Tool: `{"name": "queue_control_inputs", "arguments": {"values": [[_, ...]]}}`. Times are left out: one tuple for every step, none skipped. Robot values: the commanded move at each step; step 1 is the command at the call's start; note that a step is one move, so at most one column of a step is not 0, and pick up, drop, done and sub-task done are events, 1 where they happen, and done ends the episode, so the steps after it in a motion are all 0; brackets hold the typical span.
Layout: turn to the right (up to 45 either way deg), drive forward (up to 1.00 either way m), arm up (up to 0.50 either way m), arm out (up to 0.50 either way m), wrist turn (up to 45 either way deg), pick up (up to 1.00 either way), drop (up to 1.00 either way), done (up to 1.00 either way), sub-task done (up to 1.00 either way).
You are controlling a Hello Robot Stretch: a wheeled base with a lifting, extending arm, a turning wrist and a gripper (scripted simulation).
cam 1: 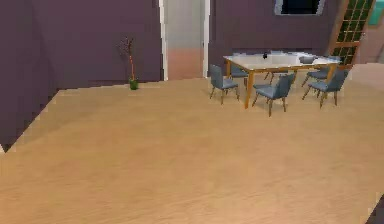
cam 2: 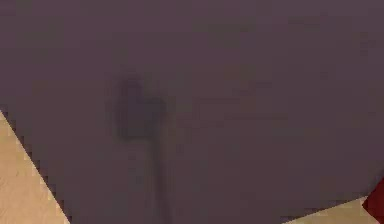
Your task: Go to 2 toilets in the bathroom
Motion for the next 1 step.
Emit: {"name": "queue_control_inputs", "arguments": {"values": [[-45.0,0.0,0.0,0.0,0.0,0.0,0.0,0.0,0.0]]}}
